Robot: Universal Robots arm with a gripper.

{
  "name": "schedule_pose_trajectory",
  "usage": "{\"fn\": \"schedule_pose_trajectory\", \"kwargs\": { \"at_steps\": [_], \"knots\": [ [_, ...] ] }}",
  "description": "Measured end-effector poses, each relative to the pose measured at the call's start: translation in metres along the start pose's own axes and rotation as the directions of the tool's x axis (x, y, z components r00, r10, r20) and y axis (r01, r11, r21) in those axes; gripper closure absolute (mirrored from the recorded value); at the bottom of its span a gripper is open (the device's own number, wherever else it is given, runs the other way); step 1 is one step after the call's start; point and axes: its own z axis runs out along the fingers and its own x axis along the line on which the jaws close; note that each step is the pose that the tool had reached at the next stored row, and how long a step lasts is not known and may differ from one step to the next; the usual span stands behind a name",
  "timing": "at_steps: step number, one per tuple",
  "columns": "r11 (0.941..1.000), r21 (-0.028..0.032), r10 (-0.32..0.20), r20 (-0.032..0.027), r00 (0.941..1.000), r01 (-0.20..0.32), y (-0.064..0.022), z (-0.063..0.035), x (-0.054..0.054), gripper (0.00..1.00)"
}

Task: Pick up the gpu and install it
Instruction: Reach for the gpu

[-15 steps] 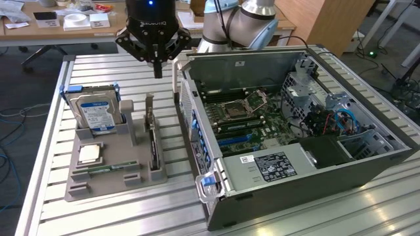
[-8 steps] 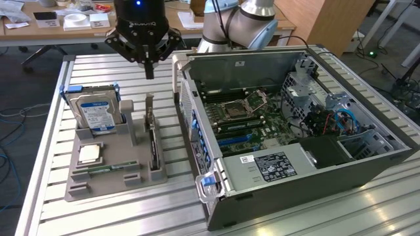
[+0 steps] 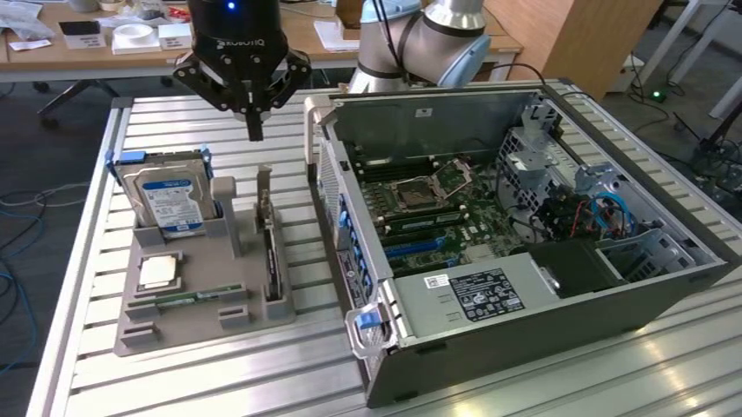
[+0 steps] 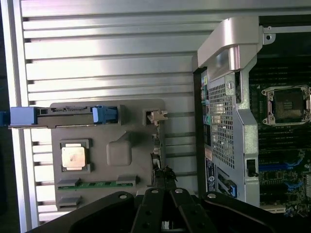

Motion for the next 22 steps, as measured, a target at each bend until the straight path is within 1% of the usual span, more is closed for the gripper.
{"fn": "schedule_pose_trajectory", "kwargs": {
  "at_steps": [13,17,22],
  "knots": [
    [1.0,0.0,0.0,-0.0001,1.0,0.0,-0.0009,-0.0001,0.005,0.89],
    [1.0,0.0,0.0,0.0,1.0,0.0,-0.006,-0.0003,0.005,0.89],
    [1.0,-0.0001,0.0,0.0,1.0,0.0,-0.0157,-0.0007,0.004,0.89]
  ]
}}
